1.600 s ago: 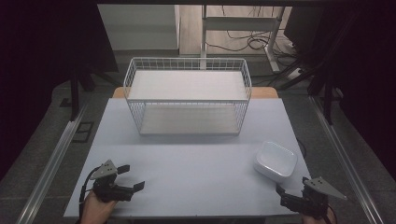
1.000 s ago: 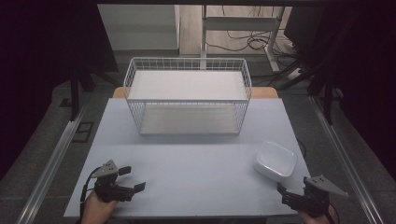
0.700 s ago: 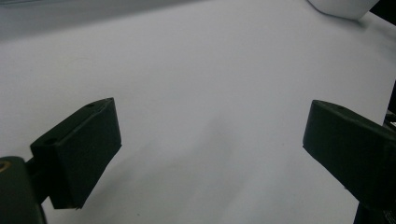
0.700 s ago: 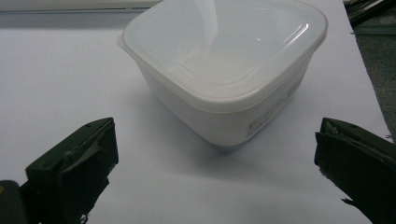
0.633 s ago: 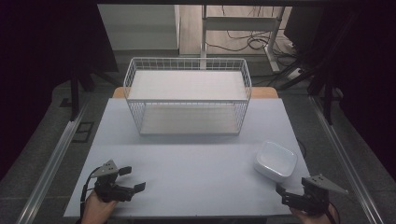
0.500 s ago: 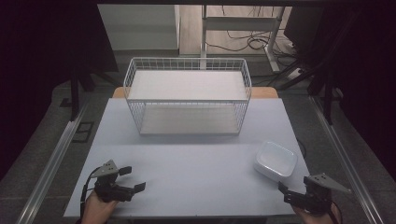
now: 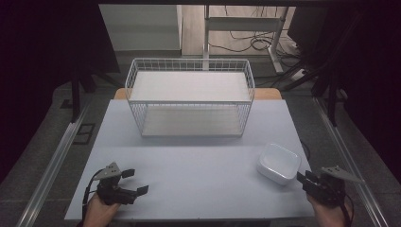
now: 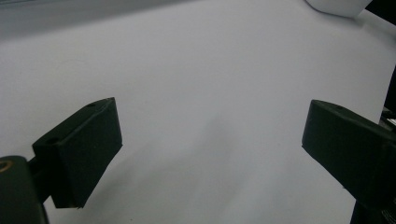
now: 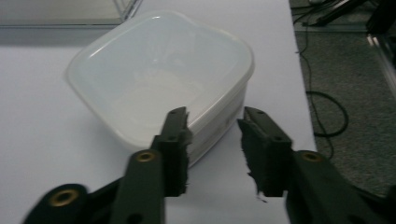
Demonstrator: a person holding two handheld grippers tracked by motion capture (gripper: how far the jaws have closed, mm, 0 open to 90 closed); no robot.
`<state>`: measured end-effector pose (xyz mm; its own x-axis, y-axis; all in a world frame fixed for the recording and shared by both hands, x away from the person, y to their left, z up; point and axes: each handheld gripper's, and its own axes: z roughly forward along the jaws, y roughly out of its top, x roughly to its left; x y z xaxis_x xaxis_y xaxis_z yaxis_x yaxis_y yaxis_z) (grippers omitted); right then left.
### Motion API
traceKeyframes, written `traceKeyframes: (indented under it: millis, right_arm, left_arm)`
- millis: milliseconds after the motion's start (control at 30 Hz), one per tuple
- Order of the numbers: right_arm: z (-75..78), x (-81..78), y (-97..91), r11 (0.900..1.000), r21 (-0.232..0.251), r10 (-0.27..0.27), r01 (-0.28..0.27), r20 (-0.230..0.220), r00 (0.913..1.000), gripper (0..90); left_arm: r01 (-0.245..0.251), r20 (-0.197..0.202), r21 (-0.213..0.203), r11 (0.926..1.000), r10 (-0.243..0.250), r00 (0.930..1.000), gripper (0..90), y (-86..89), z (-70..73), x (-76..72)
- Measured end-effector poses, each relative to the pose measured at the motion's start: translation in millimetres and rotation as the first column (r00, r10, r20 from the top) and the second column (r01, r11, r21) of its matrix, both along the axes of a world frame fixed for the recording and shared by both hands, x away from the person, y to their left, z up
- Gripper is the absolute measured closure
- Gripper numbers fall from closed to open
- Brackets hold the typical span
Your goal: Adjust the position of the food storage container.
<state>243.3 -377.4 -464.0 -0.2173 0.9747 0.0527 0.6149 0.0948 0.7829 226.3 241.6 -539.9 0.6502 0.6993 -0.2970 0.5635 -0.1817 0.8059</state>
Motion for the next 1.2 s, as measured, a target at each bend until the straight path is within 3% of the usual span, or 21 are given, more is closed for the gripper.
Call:
traceKeyframes:
  millis: [33,67,200,333,700,900,1200]
  right_arm:
    - [0.0,0.0,0.0,1.0000,0.000,0.000,0.000,0.000,1.0000,68.2]
    - [0.3,5.6,-2.5,0.9999,-0.013,-0.004,0.004,0.000,1.0000,76.6]
    - [-3.0,19.9,-9.3,0.9998,-0.017,-0.013,0.013,-0.014,0.9998,88.4]
    - [-6.9,30.8,-15.6,0.9978,-0.045,-0.050,0.049,-0.017,0.9986,89.0]
    - [-10.9,55.4,-11.3,0.9985,-0.020,-0.052,0.051,-0.051,0.9974,89.2]
    - [-11.1,61.6,-2.3,0.9999,-0.001,-0.016,0.015,-0.055,0.9984,89.2]
    - [-12.7,71.9,32.1,0.9955,0.001,0.095,-0.095,-0.073,0.9928,89.1]
  left_arm:
    - [0.000,0.000,0.000,1.0000,0.000,1.0000,4.6,0.0,0.0,0.0]
    - [0.001,-0.001,0.000,1.0000,-0.001,1.0000,4.7,-0.1,0.0,0.0]
    - [0.007,-0.003,0.000,1.0000,-0.007,1.0000,4.8,-0.6,-0.3,0.3]
    - [0.007,-0.007,-0.001,1.0000,-0.007,1.0000,4.8,-0.5,-0.8,0.8]
    - [0.016,-0.012,-0.003,0.9999,-0.016,0.9998,5.1,-1.0,-1.3,1.0]
    - [0.017,-0.014,-0.002,0.9999,-0.017,0.9998,5.1,-1.4,-1.4,1.1]
    - [0.020,-0.016,0.003,0.9998,-0.020,0.9997,5.3,-1.7,-1.7,1.2]
